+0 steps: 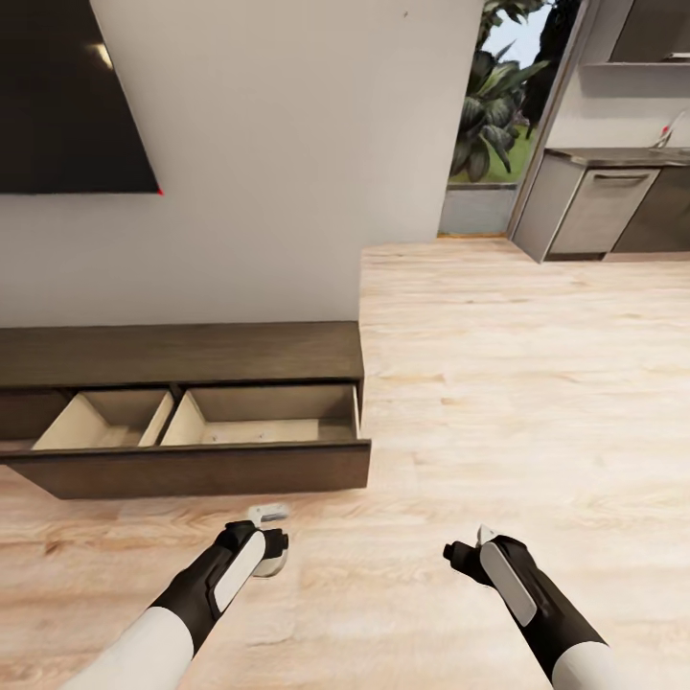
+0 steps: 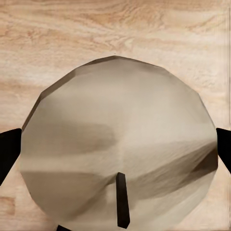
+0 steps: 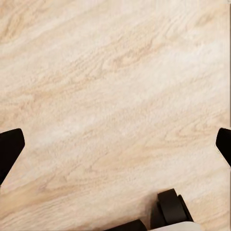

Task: Place each of the two pumpkins and all three candles from the living room inside a cabinet in the living room (use any cabinet), then make sure every cabinet is closed, and position the cauldron so it is next to a table in the living room.

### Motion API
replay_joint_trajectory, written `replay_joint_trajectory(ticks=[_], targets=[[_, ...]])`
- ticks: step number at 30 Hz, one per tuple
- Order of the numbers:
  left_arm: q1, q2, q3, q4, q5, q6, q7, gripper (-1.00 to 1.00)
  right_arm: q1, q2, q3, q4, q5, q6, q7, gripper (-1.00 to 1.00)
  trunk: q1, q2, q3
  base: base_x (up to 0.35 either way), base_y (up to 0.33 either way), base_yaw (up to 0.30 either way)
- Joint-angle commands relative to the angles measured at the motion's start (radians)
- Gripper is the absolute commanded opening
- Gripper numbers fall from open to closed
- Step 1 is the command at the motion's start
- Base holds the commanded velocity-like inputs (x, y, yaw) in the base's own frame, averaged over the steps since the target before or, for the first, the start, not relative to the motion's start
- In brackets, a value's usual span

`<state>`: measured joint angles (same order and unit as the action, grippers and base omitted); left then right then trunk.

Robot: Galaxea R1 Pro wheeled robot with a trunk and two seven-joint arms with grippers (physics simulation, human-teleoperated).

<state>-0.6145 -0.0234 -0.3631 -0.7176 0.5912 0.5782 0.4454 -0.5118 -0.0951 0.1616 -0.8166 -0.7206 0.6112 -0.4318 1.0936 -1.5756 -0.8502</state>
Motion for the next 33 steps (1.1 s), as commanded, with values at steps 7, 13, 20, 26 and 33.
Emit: replay_joint_trajectory(ticks=[7,13,20,26,33], targets=[[-0.001,0.001,-0.004,-0.002,0.010,0.002,0.010,-1.00,-0.001,-0.001,0.007,-0.001,-0.010,-0.001,-0.006,1.00,0.000,0.000,-0.001,0.247,-0.198,0.000],[-0.001,0.002,-0.004,-0.002,0.010,0.002,0.010,-1.00,-0.001,-0.001,0.007,-0.001,-0.010,-0.001,-0.004,1.00,0.000,0.000,-0.001,0.247,-0.140,0.000],[-0.001,0.002,-0.002,-0.002,0.011,0.002,0.009,-1.00,-0.001,-0.001,0.006,-0.001,-0.011,0.000,-0.002,1.00,0.000,0.000,-0.001,0.158,-0.101,0.000],[-0.001,0.002,0.007,-0.026,0.012,0.002,0.011,-1.00,0.000,-0.001,0.005,-0.001,-0.016,0.001,-0.003,1.00,0.000,0.000,-0.001,0.017,-0.013,0.000],[-0.001,0.004,0.015,-0.068,0.022,0.010,0.012,-1.00,0.000,-0.003,-0.002,-0.001,-0.023,0.001,-0.002,1.00,-0.019,0.035,0.015,0.001,-0.001,0.000]])
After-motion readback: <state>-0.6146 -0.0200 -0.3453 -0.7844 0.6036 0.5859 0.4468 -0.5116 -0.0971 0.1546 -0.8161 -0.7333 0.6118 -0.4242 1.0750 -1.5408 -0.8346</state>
